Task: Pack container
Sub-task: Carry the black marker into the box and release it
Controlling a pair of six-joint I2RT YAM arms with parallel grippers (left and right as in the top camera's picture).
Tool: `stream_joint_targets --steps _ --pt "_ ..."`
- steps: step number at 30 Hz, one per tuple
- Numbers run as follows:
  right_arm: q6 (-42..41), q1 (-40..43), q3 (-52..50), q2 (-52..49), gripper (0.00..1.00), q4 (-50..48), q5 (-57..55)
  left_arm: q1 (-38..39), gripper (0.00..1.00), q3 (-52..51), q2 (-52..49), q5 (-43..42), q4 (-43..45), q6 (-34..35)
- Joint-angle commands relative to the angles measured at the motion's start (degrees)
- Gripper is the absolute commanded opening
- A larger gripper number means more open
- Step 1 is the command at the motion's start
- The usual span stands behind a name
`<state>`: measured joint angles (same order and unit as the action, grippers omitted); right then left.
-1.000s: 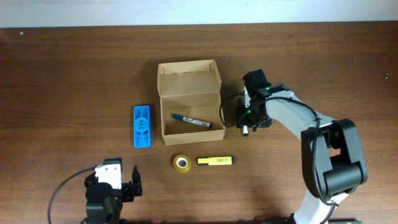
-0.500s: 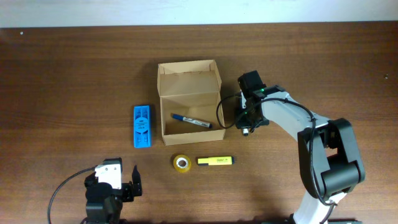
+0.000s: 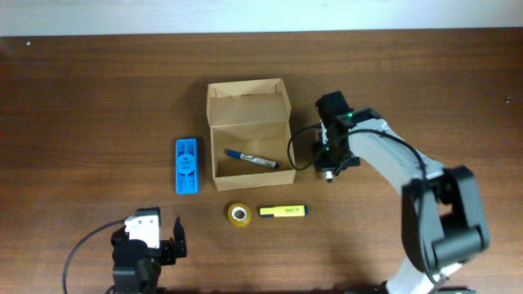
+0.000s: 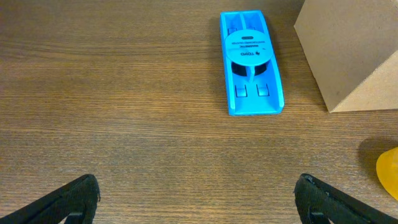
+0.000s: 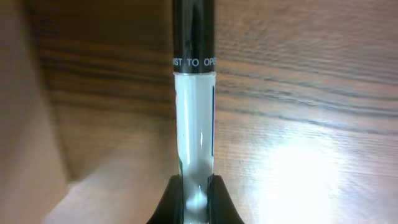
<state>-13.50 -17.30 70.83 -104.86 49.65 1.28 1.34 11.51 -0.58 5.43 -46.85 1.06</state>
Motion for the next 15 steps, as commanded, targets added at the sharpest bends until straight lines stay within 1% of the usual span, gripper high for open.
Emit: stream_joint_targets --steps 1,3,6,10,11,12,15 --pt "1.0 -0.3 2.7 6.7 0.04 0.9 -0.9 -0.4 1.00 -0.4 0.2 0.4 0.2 -0.9" --pt "5.6 -0.4 3.2 9.7 0.04 1.2 0.9 -0.4 1.00 -0.4 0.2 0.4 0.2 -0.9" --pt "17.0 -2.0 4.3 13.6 0.04 1.4 8.0 -0.4 0.99 -0.4 0.2 0.4 0.2 -0.9" --pt "28.2 -8.2 6.2 14.1 0.04 1.9 9.0 -0.4 1.00 -0.4 0.2 0.4 0.2 -0.9" --pt "30.4 -11.1 6.4 13.4 0.04 0.8 8.3 -0.4 0.99 -0.4 0.2 0.4 0.2 -0.9" --pt "30.7 -13.4 6.5 12.7 0.04 -0.7 6.3 -0.4 1.00 -0.4 0.2 0.4 0.2 -0.9" --pt "33.0 -17.5 6.8 10.8 0.04 -3.0 2.0 -0.4 1.00 -0.4 0.2 0.4 0.2 -0.9"
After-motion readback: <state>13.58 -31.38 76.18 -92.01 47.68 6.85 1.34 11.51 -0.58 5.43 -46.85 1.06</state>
